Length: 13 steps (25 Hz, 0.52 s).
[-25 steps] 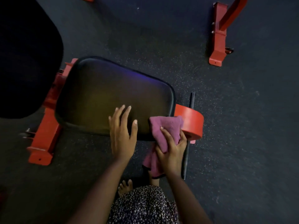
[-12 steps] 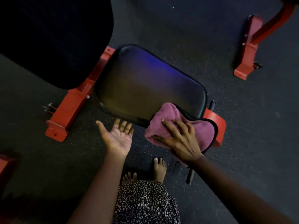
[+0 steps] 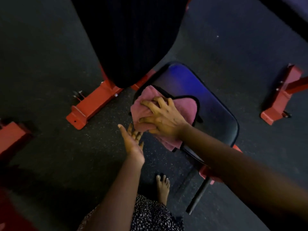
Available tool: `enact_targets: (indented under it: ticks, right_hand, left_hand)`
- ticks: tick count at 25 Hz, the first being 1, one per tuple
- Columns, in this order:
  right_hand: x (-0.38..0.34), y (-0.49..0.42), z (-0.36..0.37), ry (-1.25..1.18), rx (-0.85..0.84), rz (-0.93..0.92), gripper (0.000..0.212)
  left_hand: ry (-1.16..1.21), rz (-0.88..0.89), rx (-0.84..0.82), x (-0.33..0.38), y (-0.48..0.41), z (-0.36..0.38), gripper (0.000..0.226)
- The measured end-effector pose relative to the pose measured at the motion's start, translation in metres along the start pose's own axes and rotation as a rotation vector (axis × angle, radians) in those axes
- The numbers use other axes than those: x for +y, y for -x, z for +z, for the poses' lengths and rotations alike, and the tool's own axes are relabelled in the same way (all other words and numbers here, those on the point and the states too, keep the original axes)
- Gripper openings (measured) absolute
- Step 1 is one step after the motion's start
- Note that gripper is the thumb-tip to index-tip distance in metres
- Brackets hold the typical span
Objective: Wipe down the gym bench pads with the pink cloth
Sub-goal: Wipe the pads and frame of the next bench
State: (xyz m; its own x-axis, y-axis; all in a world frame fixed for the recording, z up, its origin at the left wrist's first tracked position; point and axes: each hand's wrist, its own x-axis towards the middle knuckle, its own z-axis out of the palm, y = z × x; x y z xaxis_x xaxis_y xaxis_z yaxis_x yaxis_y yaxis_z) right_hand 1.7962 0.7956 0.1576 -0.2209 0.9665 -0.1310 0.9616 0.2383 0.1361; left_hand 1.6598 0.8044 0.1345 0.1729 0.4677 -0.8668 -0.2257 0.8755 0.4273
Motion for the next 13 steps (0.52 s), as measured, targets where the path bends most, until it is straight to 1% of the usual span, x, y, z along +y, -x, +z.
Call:
enact_targets:
  ticks: [2,5,7,9,11,13]
  right_hand:
    - [0.008,-0.023,-0.006,-0.023,-0.041,-0.044,0.045]
    - [0.020,-0.046,-0.013,-0.064,-0.091,-0.074,0.046]
    - [0.029,-0.057,-0.018,-0.100,-0.100,-0.055,0.047]
    - [0.039,-0.059,-0.015,-0.118,-0.076,-0.060,0.050]
    - [0.050,-0.055,-0.009,-0.126,-0.045,-0.062,0.052]
    - [0.057,-0.053,-0.001,-0.114,-0.003,-0.074,0.051]
  left_hand:
    - [0.031,0.040,0.058,-0.005,0.005,0.012,0.072]
    - [0.165,0.057,0.148,-0.008,0.007,0.038,0.067]
    - [0.258,0.046,0.130,-0.008,0.008,0.056,0.067]
    - [0.292,0.073,0.109,-0.013,0.004,0.075,0.067]
    - [0.286,0.145,0.199,-0.018,-0.003,0.088,0.072]
    - [0.282,0.226,0.338,-0.030,-0.019,0.093,0.086]
